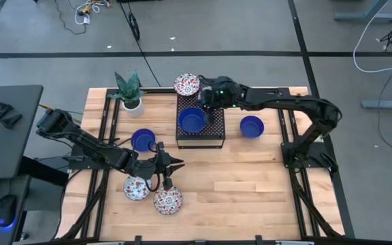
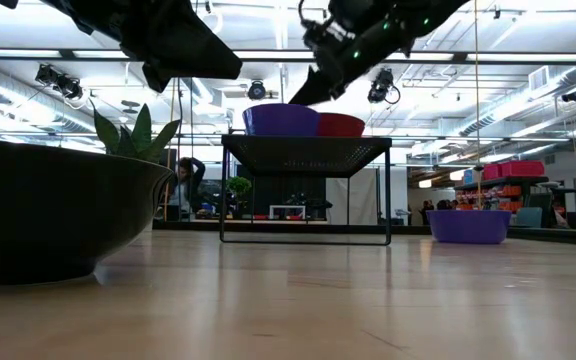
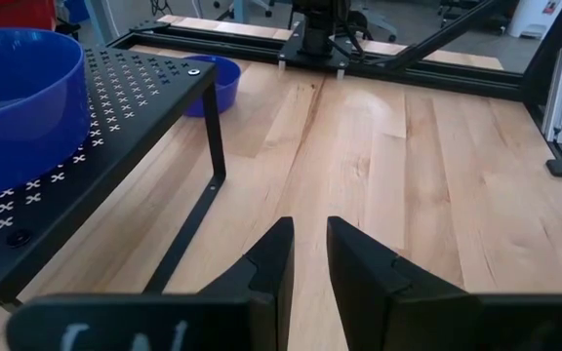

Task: Pick & Place Mini bowls
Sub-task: Stack the right red patterned bowl on top of the other red patterned bowl on the shelf, then stack the right blue bowl on top of the other blue bowl on the shelf

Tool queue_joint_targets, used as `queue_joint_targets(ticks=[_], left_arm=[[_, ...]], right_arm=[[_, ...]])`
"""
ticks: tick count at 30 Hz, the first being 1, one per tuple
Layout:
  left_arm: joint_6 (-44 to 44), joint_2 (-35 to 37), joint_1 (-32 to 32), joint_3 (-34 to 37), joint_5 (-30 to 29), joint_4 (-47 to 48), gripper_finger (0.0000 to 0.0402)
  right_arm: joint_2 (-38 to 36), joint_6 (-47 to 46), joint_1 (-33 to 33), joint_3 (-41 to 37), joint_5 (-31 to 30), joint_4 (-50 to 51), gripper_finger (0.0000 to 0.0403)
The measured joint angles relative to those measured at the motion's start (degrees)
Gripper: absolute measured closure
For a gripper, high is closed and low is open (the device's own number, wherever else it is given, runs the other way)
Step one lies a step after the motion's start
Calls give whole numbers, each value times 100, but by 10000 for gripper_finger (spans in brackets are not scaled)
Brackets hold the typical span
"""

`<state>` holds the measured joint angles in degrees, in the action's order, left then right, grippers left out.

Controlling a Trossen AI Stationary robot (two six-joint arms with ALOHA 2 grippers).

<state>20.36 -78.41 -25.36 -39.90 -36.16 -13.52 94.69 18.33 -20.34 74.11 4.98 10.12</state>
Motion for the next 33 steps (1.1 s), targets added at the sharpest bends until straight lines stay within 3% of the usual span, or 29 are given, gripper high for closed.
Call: queue_joint_targets(ticks=[11,18,23,29,33], left_arm=[[0,0,2,0,0,0,330],[0,0,0,0,0,0,330],[60,0,1,0,17,3,330],[118,0,-30,0,107,4,330],[109,0,-28,0,109,3,330]], right_arm=[[124,13,-239,0,-7,-38,399],[-403,173,-230,0,-11,230,399],[-1266,163,-7,0,-134,1599,400],[-2128,-325,916,-34,-1135,3753,401],[-2692,-1016,1454,-721,-1293,4057,401]])
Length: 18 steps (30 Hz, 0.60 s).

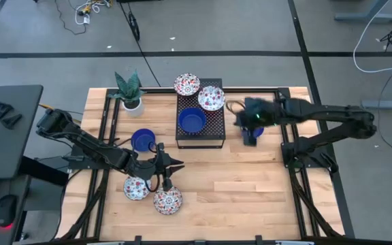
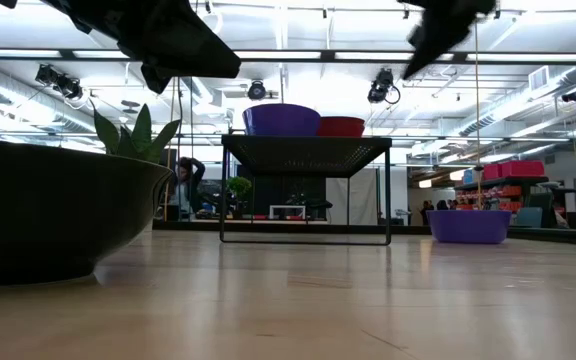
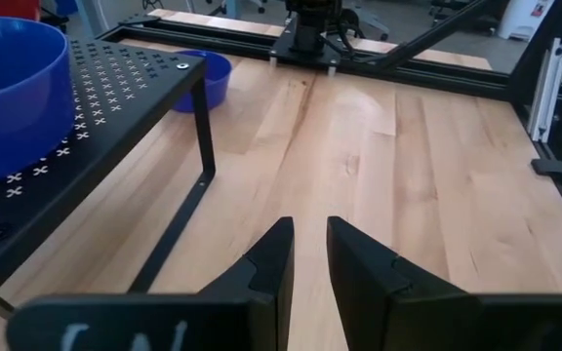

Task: Pick & Place Mini bowls
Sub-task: Stack the right blue bowl on top of the other blue bowl on the shelf

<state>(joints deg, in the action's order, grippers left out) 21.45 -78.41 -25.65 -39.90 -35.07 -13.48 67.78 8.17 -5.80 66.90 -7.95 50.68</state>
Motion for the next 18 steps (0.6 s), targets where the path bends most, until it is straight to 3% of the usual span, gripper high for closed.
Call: queue_joint_targets(ticks=[8,18], left_arm=[[-94,0,45,0,-15,-1,330],[-164,0,149,0,-74,-6,330]], right_arm=[[-716,-1662,174,-2096,-372,-386,364],[-571,-1218,-452,-3532,-505,-2000,236]])
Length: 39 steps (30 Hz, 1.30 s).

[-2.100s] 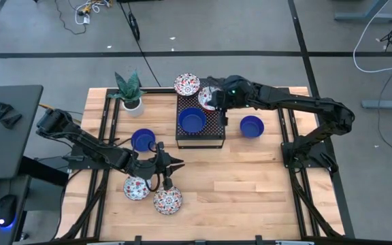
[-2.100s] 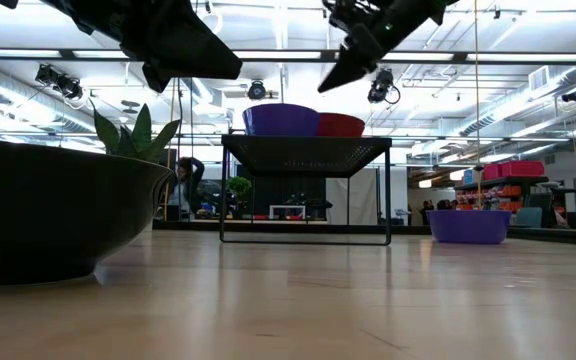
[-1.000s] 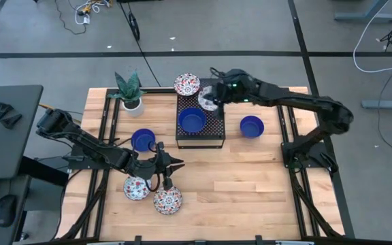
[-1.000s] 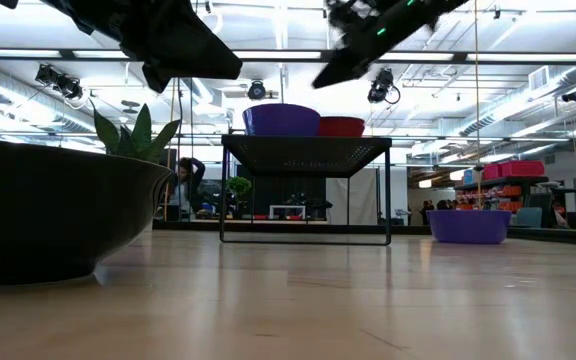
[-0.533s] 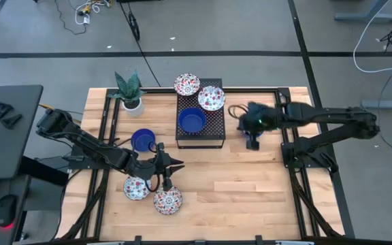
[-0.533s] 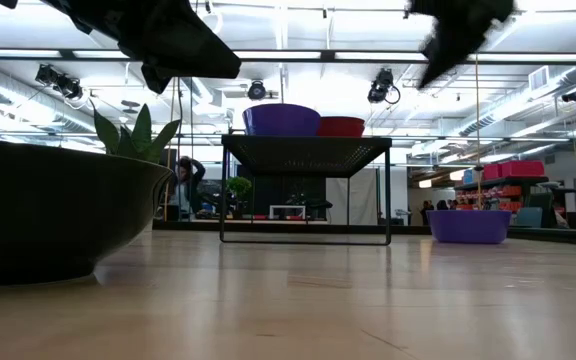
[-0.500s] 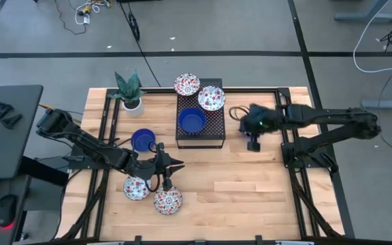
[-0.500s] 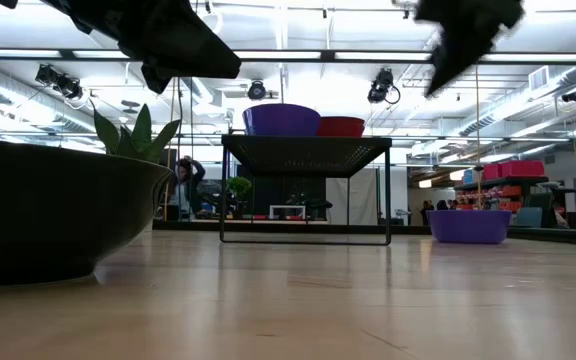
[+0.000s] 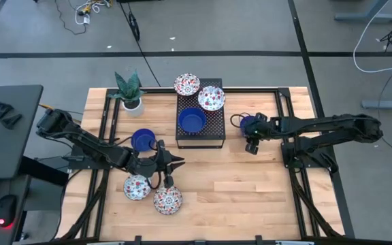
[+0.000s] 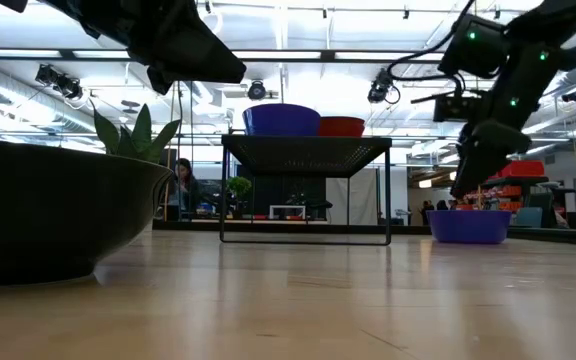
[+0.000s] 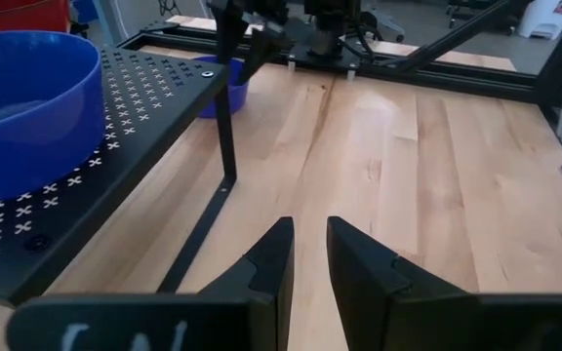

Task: Pick & Place Mini bowls
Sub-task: Stack the right blue bowl on top of the other blue bowl on the shelf

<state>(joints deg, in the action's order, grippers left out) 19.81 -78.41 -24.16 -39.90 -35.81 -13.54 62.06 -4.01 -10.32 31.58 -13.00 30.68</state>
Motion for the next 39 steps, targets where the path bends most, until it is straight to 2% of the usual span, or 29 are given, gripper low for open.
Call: queue_joint_targets(ticks=[5,11,16,24,28,33,39], left_arm=[[7,0,-7,0,5,-23,330],[11,0,-7,0,4,-24,330],[11,0,-7,0,7,-25,330],[11,0,-7,0,9,-26,330],[13,0,-7,0,8,-25,330],[15,0,-7,0,9,-26,330],[55,0,-7,0,9,-26,330]], right_arm=[[39,44,-213,-154,-4,-209,218],[183,177,-274,-409,57,-451,239],[208,212,-274,-510,56,-650,282],[208,306,-274,-512,55,-624,387],[204,381,-272,-507,47,-617,395],[105,-14,-207,-160,-147,-344,399],[-33,-448,274,965,-763,992,401]])
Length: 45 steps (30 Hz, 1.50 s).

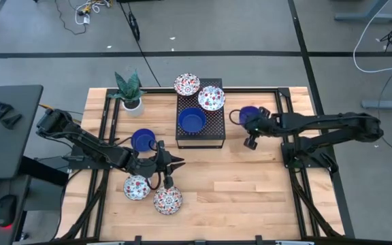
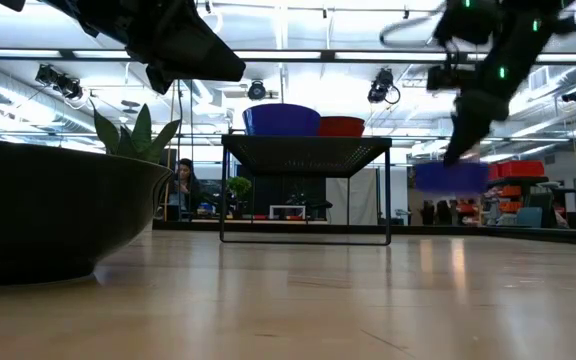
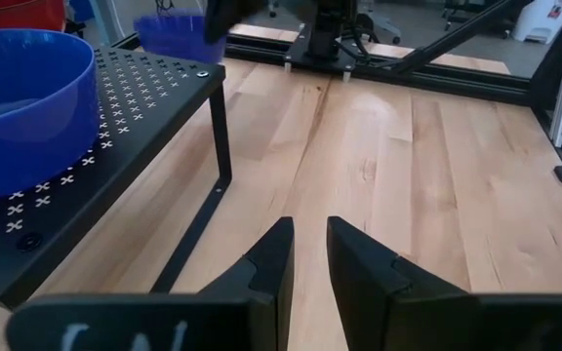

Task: Pick & Place Mini bowls
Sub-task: Stack the right blue bowl on top of the other blue bowl on the shelf

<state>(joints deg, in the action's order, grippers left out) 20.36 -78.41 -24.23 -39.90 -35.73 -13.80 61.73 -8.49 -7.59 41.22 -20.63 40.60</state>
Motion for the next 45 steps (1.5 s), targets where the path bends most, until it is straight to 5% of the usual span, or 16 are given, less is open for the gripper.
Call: queue_joint_targets(ticks=[6,14,21,27,33,45], left_arm=[[0,0,0,0,-1,-4,330],[0,0,0,0,-2,-11,330],[1,0,0,0,-2,-13,330],[0,0,0,0,0,-11,330],[2,0,0,0,0,-9,330],[2,0,0,0,2,-11,330]], right_arm=[[1,9,878,1502,-342,637,401],[686,2146,1716,2611,98,-1085,402],[2138,3916,1557,3453,521,-1510,403],[2947,4360,1132,4035,593,-1144,403],[3088,4285,789,4058,1218,-901,403],[3084,4054,624,4062,1281,-870,387]])
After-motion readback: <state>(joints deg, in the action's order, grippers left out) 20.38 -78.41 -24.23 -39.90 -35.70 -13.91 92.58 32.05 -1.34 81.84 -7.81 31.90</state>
